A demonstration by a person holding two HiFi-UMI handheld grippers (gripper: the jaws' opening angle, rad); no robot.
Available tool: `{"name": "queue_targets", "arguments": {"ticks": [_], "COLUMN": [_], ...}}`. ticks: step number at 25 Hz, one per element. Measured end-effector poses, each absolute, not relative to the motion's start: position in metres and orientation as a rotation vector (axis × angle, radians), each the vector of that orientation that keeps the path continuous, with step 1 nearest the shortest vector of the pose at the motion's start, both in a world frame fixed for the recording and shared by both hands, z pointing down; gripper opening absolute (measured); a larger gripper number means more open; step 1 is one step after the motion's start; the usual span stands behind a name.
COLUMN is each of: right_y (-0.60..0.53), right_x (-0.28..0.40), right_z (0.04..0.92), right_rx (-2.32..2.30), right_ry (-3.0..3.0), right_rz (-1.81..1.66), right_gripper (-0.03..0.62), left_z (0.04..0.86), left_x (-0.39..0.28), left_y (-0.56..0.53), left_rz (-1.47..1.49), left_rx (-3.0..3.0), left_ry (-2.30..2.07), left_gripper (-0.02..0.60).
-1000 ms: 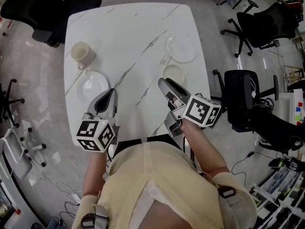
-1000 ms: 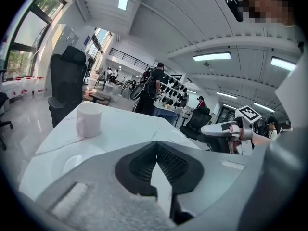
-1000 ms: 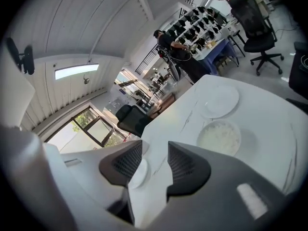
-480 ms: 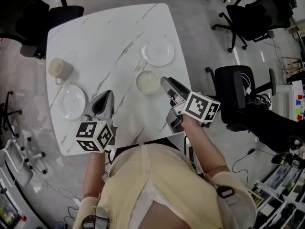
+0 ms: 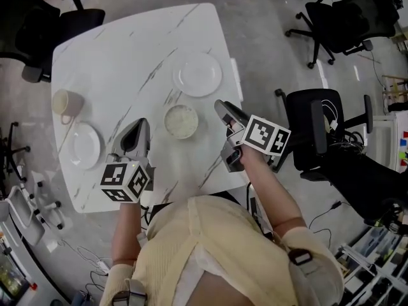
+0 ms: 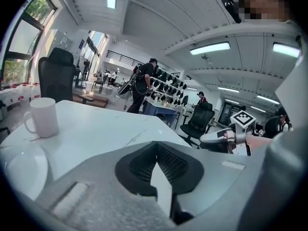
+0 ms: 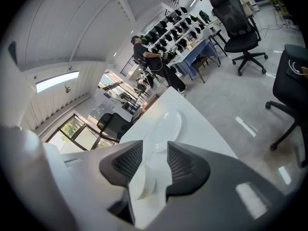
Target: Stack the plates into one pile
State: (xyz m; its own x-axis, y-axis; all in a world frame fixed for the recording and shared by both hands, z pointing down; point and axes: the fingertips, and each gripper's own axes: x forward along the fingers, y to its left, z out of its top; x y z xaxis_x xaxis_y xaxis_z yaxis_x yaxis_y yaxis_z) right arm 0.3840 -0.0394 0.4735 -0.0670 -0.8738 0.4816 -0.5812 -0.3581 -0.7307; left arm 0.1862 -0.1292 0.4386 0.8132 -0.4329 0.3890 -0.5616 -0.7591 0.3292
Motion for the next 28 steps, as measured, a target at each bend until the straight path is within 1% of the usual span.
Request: {"name": "queue_targets", "arguments": {"ticks": [8, 28], "right_y": [-0.059, -0.092], "right_x": [0.409, 0.429], "right_z": [0.497, 0.536], "right_rx": [-1.880, -1.892], "right_ry": [1.540, 1.448], "right_rz": [-1.468, -1.597], "right_gripper": [0.156, 0.146], "left_z": [0.452, 0.466], "left_x": [0.203, 0.217], "left_y": [-0.144, -0.166], "left_rz": [0.398, 0.324], "left_rx": [2.535, 2.487], "left_ry": [-0.781, -0.814], "left_gripper": [0.005, 0.005]}}
